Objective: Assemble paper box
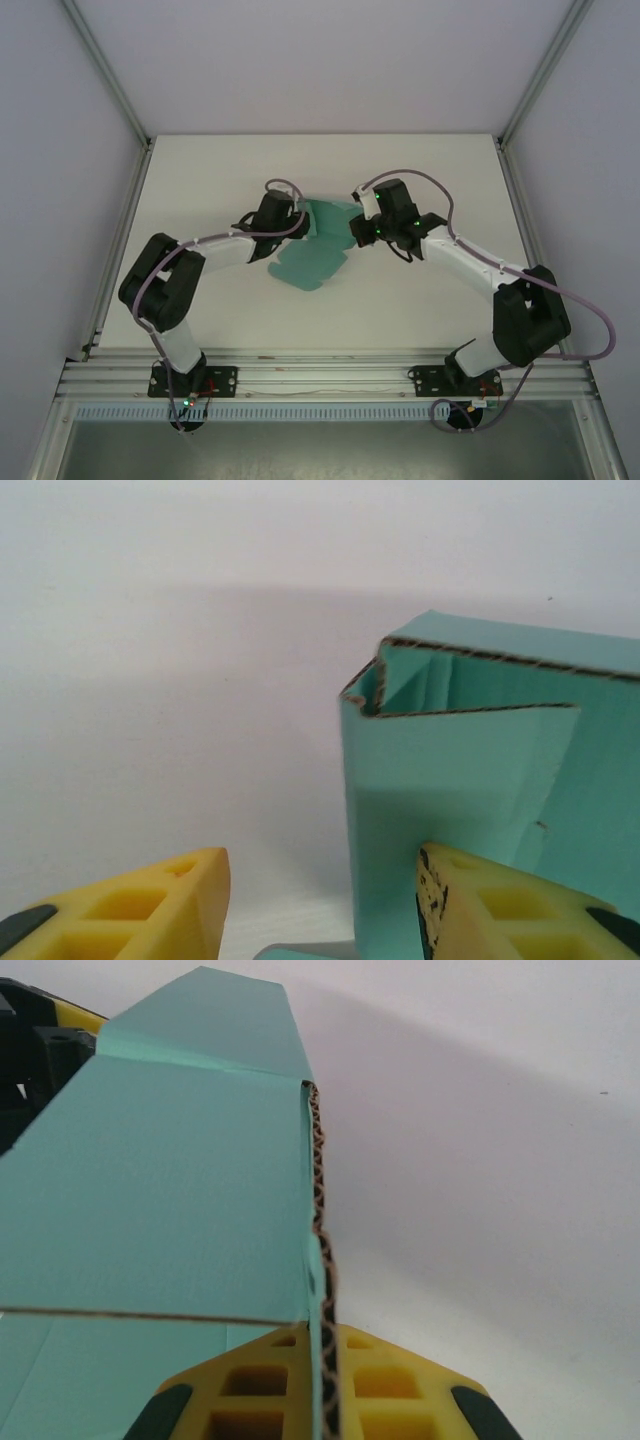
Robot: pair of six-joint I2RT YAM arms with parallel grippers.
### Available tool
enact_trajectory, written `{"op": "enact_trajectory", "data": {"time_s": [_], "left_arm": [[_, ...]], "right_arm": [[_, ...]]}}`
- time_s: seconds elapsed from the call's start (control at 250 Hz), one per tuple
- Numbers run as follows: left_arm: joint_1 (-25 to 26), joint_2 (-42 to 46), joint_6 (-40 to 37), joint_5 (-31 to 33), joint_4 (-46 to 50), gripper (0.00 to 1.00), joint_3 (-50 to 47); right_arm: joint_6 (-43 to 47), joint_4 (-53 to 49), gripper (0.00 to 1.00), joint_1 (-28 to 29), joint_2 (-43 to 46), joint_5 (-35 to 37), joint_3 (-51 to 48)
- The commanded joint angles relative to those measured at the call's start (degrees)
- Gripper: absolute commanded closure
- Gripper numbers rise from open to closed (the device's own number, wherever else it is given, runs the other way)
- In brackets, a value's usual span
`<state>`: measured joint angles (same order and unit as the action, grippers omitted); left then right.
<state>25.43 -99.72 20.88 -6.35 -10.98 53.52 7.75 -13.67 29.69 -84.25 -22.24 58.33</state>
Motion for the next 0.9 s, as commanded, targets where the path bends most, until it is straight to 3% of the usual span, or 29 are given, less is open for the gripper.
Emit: {"op": "enact_trajectory", "data": {"time_s": [0.0, 0.272, 0.476, 0.66, 0.763, 0.819, 0.899], "left_arm": [[-1.88, -0.4, -1.6, -8.84, -5.52, 0.47, -1.45], [-2.48, -6.43, -4.29, -16.24, -9.14, 0.47, 1.6], [-2.58, -9.25, -4.29, -15.6, -7.39, 0.49, 5.36], [-2.76, -11.56, -4.11, -13.07, -7.99, 0.57, 6.72], [-2.65, -12.91, -4.68, -13.31, -5.74, 0.71, 8.3], [-2.61, -13.39, -4.89, -13.62, -5.61, 0.74, 8.21], [-2.11, -13.81, -4.71, -10.3, -4.17, 0.83, 8.09]], "right_arm": [[0.94, -0.3, 1.0, -0.24, 1.19, -1.58, -0.73], [0.95, -0.19, 1.0, -0.61, -0.79, -3.69, -0.44], [1.21, -0.83, 1.0, -1.62, -1.79, -5.35, 0.29], [1.22, -1.35, 1.0, -1.9, -2.4, -6.15, 0.56], [0.96, -1.43, 1.0, -2.07, -2.67, -5.71, 0.88], [0.83, -1.55, 1.0, -2.14, -2.84, -5.55, 1.05], [0.45, -1.4, 1.0, -2.14, -2.85, -5.38, 1.07]]}}
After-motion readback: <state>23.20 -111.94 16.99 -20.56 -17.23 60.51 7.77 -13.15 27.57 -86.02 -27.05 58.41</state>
